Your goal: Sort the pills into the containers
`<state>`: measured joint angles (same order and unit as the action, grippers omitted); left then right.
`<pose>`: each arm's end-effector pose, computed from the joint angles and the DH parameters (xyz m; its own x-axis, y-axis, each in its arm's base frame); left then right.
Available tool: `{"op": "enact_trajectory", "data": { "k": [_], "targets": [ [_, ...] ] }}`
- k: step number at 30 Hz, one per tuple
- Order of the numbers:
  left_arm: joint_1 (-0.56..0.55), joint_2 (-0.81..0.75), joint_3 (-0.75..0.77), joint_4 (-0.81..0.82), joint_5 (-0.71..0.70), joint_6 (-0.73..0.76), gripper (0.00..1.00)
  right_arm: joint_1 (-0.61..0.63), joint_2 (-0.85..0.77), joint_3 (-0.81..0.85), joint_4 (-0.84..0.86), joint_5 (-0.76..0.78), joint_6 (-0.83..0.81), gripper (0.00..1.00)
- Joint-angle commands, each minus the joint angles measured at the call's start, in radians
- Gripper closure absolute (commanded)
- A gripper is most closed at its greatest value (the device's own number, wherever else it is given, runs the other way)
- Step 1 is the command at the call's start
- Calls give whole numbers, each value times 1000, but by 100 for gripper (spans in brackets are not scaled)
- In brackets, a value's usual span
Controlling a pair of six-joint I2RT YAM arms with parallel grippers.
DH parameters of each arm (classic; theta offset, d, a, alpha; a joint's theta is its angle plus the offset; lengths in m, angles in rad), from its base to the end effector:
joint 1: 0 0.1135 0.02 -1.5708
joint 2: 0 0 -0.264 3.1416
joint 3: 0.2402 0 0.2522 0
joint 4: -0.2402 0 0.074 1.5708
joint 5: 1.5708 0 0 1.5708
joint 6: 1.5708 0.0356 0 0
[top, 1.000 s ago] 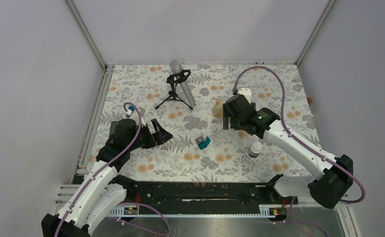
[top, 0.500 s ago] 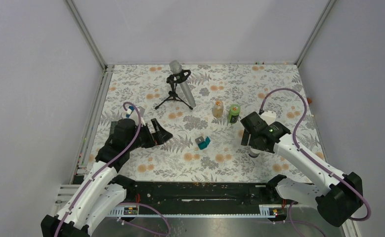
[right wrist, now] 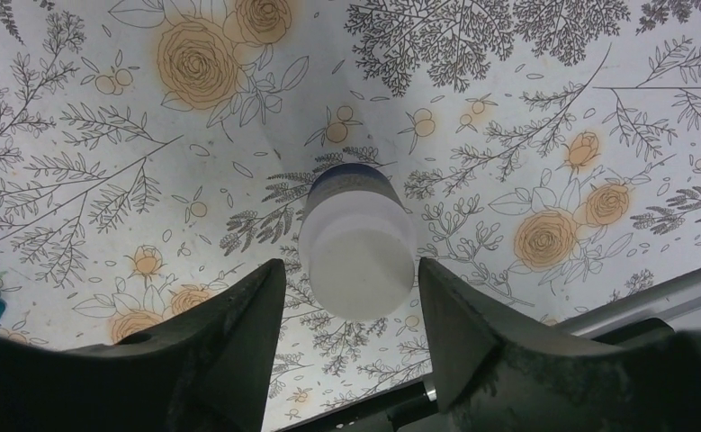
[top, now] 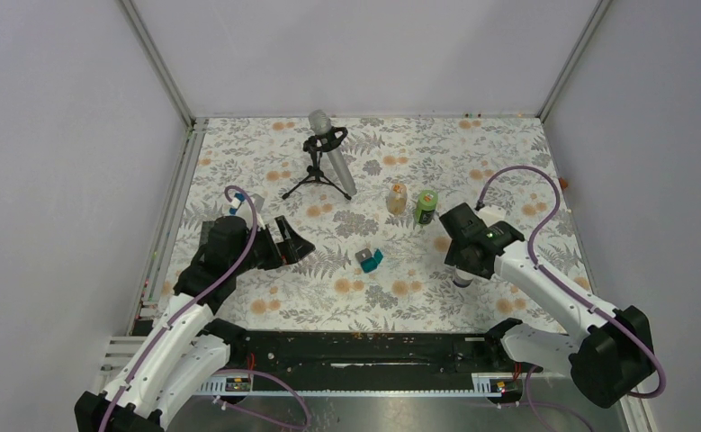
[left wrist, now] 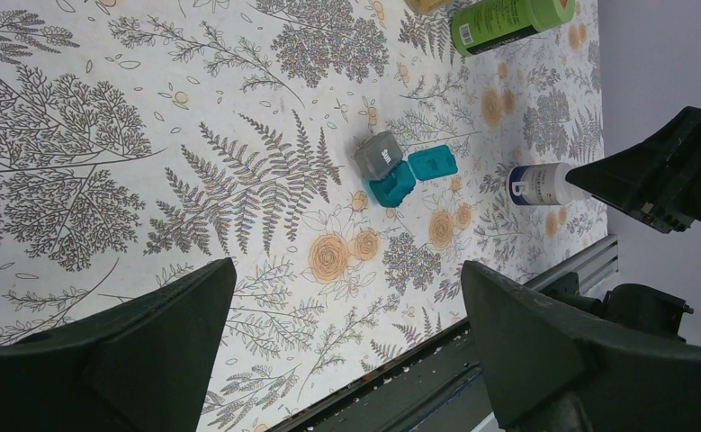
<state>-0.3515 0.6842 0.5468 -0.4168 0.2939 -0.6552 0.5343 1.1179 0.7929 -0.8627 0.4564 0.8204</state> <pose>0.1450 -0.0641 0.2494 -0.7335 -0.3522 -0.5814 0.1436 0.7557 -0.6390 0.1761 0.0860 0.2312 -0.7750 0.3043 -0.5539 0.3688 0.9295 -0.0054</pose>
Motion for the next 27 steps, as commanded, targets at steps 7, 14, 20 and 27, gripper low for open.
{"op": "enact_trajectory", "data": {
  "k": [7,14,20,27],
  "targets": [
    [1,-3,20,76,51,32,1,-23,0,0,41,-21,-1,63],
    [-37,66,100,105,135,127,1,-22,-40,30,186,-291,-141,74],
    [-136,111,100,326,254,151,1,-12,-87,80,352,-648,-197,79],
    [-288,244,201,472,247,251,2,25,-87,171,451,-828,-199,81]
  ]
}}
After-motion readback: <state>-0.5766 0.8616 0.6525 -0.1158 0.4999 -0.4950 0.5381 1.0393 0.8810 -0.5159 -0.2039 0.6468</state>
